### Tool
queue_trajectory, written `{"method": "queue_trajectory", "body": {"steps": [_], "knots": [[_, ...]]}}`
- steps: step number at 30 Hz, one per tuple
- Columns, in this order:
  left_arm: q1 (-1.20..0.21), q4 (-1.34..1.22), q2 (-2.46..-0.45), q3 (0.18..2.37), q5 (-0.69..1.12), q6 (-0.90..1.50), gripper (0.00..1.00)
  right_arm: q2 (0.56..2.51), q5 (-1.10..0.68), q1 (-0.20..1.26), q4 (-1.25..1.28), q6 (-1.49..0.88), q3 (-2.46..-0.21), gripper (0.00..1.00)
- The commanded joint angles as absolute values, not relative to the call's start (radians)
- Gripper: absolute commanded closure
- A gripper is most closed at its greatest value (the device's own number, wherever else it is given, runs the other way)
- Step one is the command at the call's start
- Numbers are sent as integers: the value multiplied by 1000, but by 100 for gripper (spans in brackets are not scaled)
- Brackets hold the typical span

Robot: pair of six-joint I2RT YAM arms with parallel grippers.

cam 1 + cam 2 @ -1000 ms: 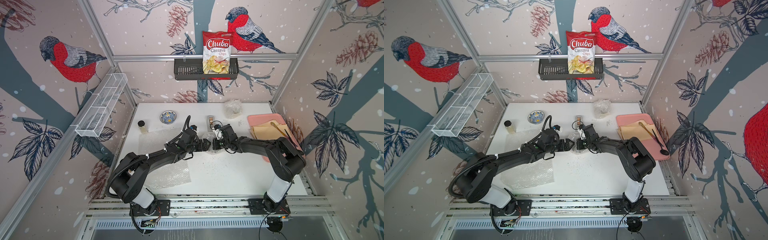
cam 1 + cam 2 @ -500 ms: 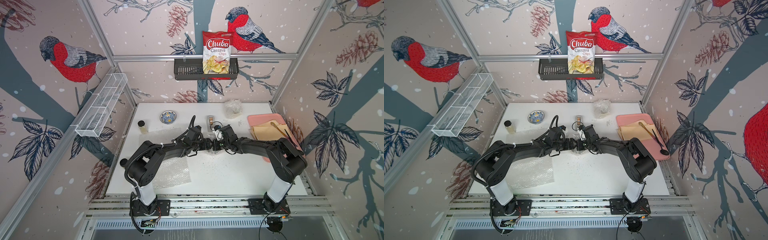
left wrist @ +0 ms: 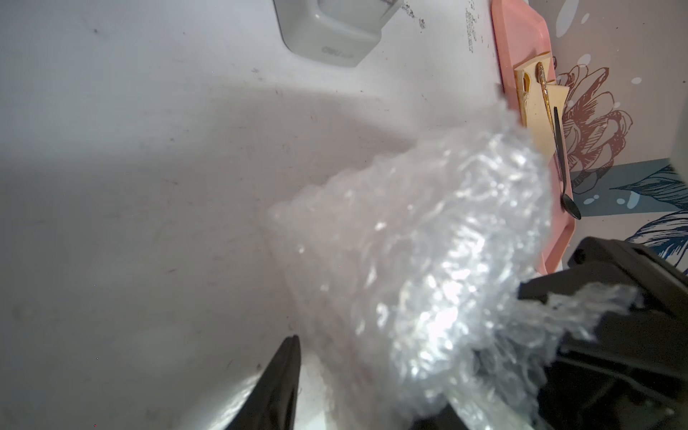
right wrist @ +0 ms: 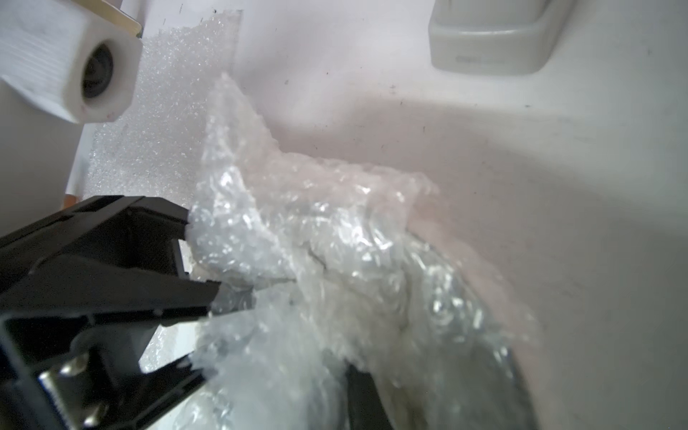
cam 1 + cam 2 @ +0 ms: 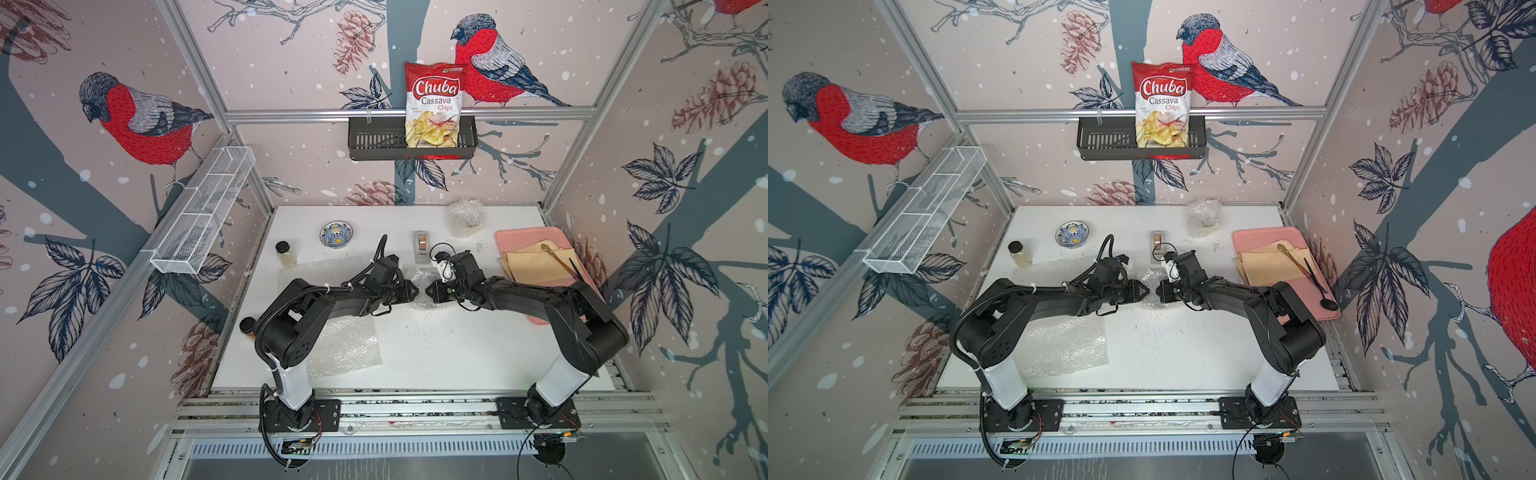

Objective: Wrap bowls in bubble wrap
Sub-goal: Wrap the bowl in bubble wrap.

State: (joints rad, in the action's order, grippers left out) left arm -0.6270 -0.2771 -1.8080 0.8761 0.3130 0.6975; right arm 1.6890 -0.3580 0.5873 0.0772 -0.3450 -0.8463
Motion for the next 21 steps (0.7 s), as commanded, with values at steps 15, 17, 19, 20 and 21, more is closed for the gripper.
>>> {"method": "queue_trajectory", "body": {"steps": [15,17,19,20,21], "knots": [[-628,-156,-1809,938,264,597,57,1549,-393,488,-81,-282,-919,45],[-629,-135,-1812,950,257,579,57,1573,-390,489,-96,-255,-946,36],[-627,-108,-1817,966,249,563,57,1608,-387,488,-111,-235,-975,21],[-627,-97,-1819,973,248,556,57,1630,-391,490,-121,-228,-991,18],[-627,-90,-1822,978,247,551,57,1649,-391,492,-125,-224,-1001,17]]}}
